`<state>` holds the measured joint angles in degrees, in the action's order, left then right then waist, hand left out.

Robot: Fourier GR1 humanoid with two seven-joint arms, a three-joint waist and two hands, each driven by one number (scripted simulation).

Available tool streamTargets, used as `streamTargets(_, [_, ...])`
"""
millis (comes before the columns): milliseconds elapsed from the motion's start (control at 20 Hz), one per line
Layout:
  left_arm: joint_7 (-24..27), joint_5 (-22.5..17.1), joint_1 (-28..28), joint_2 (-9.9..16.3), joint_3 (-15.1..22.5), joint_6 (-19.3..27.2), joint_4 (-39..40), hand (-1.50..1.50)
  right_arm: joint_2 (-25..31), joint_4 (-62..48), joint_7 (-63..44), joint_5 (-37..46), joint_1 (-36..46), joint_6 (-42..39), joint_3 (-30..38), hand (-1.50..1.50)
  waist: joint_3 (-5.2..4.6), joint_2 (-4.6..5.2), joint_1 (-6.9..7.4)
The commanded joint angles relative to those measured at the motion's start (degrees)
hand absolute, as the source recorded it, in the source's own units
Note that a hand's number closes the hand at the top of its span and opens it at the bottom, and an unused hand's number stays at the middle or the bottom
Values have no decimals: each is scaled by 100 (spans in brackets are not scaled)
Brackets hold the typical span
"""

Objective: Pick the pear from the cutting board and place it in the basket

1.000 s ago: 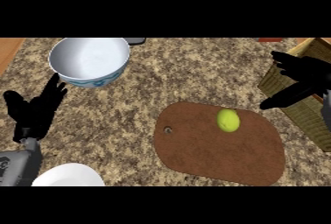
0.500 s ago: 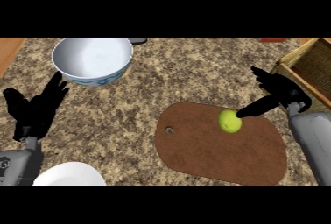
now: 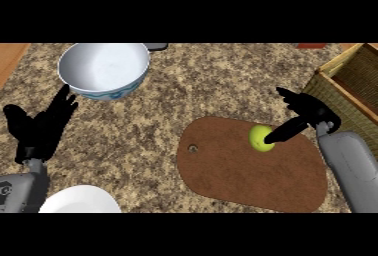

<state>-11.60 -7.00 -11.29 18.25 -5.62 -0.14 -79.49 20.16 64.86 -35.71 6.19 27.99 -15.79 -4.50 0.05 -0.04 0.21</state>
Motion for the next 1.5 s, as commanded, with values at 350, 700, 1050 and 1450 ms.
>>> streamTargets(350, [73,254,256,-301,-31,-43,-201,0,-392,636,362,139,-722,-100,256,-150,-5,-3,-15])
streamTargets(700, [-184,157,85,-55,-366,-411,-225,0,-438,1215,-108,90,-832,-521,414,-150,-5,-2,-17])
streamTargets(1050, [-305,169,-210,-57,-453,-460,-137,0,-568,357,259,830,-551,-349,220,-150,-5,5,-6])
streamTargets(1450, [-182,384,88,-376,-280,-334,-178,0,-681,119,626,1321,-501,-642,-188,150,-4,7,12])
